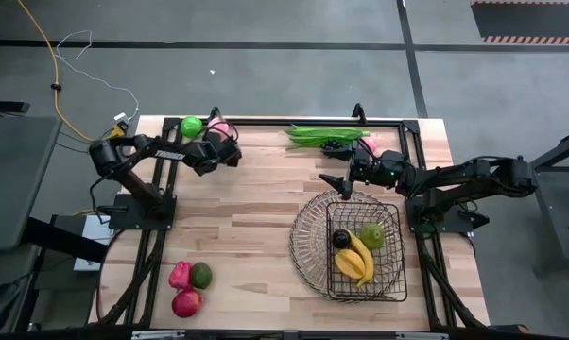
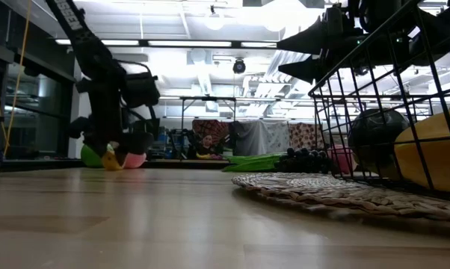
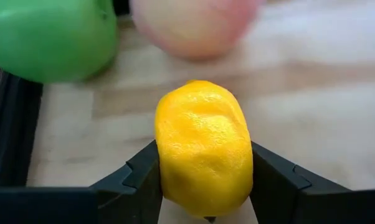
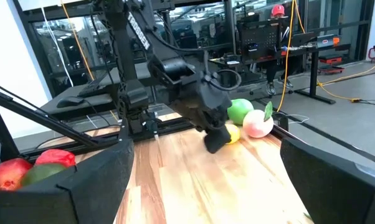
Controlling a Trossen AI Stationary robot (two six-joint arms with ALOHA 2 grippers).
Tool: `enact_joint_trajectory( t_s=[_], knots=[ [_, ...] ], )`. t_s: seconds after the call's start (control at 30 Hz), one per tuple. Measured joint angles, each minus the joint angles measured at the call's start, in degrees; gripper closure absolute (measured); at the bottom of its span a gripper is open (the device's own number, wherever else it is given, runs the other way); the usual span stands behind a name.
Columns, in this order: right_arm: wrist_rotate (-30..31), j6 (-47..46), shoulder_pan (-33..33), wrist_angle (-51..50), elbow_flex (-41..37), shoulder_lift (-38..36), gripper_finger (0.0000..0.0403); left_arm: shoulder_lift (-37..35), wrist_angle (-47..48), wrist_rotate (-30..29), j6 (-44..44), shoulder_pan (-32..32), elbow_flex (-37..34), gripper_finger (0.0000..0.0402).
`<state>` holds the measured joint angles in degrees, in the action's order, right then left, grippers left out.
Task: Build produce basket
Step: Put the yellow lemon into the wire basket
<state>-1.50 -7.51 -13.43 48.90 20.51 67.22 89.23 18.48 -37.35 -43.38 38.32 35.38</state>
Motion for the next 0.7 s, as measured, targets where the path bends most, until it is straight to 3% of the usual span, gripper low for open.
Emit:
enact_joint_trajectory(
  t_s=[0.17, 0.27, 0.5, 0.7],
  knots=[
    [0.0, 0.0, 0.0, -0.1, 0.0, 0.0, 0.0011, -10.3, 7.0, 4.6, 3.9, -5.2, 0.0, 0.0227],
    [0.0, 0.0, 0.0, -0.2, 0.0, 0.0, 0.0011, -18.2, 6.6, 7.1, 8.5, -10.6, 0.0, 0.0228],
    [-0.9, -0.1, 0.0, -0.2, 0.0, 0.0, 0.0011, -31.6, -8.2, 9.2, 28.8, -28.1, 0.0, 0.0228],
    [-5.9, -0.1, 0.0, -0.2, 0.0, 0.0, 0.0011, -30.8, -21.9, 12.1, 44.8, -40.4, 0.0, 0.0228]
  ],
)
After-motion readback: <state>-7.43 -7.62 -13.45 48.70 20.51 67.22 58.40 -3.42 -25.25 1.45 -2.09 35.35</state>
